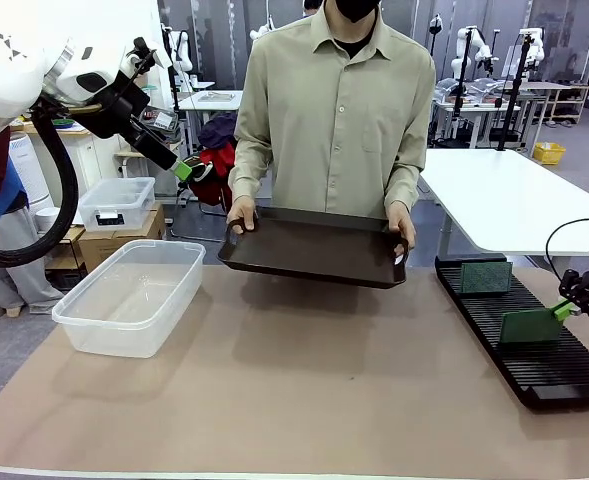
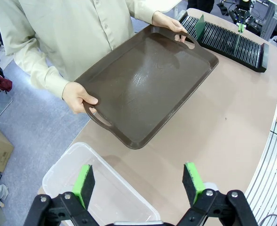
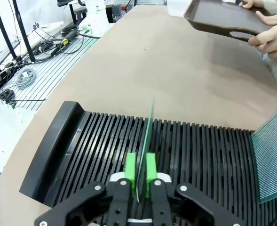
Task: Sort PCBs into racks and boxes based on the side picked up.
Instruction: If the short side of the Blank PCB is picked up, insert it into the PCB Rack ; if the long side is picked up, place it in the Organizing box.
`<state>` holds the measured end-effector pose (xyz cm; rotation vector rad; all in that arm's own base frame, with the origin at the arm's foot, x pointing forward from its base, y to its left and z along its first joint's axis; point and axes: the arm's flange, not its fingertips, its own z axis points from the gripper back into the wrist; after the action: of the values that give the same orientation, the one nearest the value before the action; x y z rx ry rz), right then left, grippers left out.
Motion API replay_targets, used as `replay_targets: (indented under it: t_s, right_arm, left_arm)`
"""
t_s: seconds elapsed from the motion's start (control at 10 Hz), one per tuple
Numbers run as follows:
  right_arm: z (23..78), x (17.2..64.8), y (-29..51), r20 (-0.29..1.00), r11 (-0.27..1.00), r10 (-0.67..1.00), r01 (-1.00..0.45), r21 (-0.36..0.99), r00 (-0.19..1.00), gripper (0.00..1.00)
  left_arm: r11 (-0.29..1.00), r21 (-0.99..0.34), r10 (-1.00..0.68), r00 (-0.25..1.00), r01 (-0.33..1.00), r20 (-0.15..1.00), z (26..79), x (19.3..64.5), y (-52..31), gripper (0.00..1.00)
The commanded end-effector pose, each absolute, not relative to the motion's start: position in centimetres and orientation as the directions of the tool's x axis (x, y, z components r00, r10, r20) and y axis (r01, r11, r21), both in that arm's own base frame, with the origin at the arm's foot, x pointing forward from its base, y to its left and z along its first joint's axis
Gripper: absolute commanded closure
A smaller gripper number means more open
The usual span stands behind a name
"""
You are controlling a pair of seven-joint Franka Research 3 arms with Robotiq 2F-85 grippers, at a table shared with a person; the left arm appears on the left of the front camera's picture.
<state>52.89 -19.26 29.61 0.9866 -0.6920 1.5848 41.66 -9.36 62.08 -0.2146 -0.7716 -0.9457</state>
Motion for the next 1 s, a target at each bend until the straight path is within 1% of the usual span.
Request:
replay_targets:
  t_s: [0.0,0.1,0.2,0.3,0.4,0.5,0.6,0.7,0.8,0.9]
  right_arm:
    - [29.4,53.0,-19.3,0.857,-0.256,0.513,-0.963,0.089,-0.057,0.58]
    - [29.5,52.9,-19.3,0.856,-0.257,0.513,-0.963,0.084,-0.062,0.74]
    - [29.7,52.9,-19.3,0.856,-0.258,0.513,-0.963,0.08,-0.067,0.38]
    - [30.0,52.9,-19.4,0.854,-0.262,0.514,-0.963,0.065,-0.082,0.54]
    - [30.6,52.8,-19.4,0.85,-0.259,0.518,-0.965,0.05,-0.095,0.18]
    - [31.5,52.5,-19.6,0.84,-0.254,0.531,-0.967,0.031,-0.112,0.34]
    - [32.5,52.3,-19.7,0.831,-0.248,0.543,-0.969,0.016,-0.125,0.0]
    - [33.4,52.1,-19.8,0.823,-0.237,0.554,-0.971,0.009,-0.127,0.14]
    - [34.1,52.0,-19.8,0.816,-0.226,0.565,-0.974,0.01,-0.123,0.0]
    - [35.0,51.8,-19.7,0.818,-0.233,0.563,-0.972,0.022,-0.116,0.0]
  left_arm:
    - [0.591,0.152,-0.646,0.352,0.792,0.678,61.9,41.6,-9.2,0.0]
    - [0.591,0.152,-0.646,0.352,0.792,0.678,61.9,41.6,-9.2,0.0]
    - [0.591,0.152,-0.646,0.352,0.792,0.678,61.9,41.6,-9.2,0.0]
    - [0.591,0.152,-0.646,0.352,0.792,0.678,61.9,41.6,-9.2,0.0]
    - [0.591,0.152,-0.646,0.352,0.792,0.678,61.9,41.6,-9.2,0.0]
    - [0.591,0.152,-0.646,0.352,0.792,0.678,61.9,41.6,-9.2,0.0]
    - [0.591,0.152,-0.646,0.352,0.792,0.678,61.9,41.6,-9.2,0.0]
    - [0.591,0.152,-0.646,0.352,0.792,0.678,61.9,41.6,-9.2,0.0]
    - [0.591,0.152,-0.646,0.352,0.792,0.678,61.9,41.6,-9.2,0.0]
    - [0.591,0.152,-0.646,0.352,0.792,0.678,61.9,41.6,-9.2,0.0]
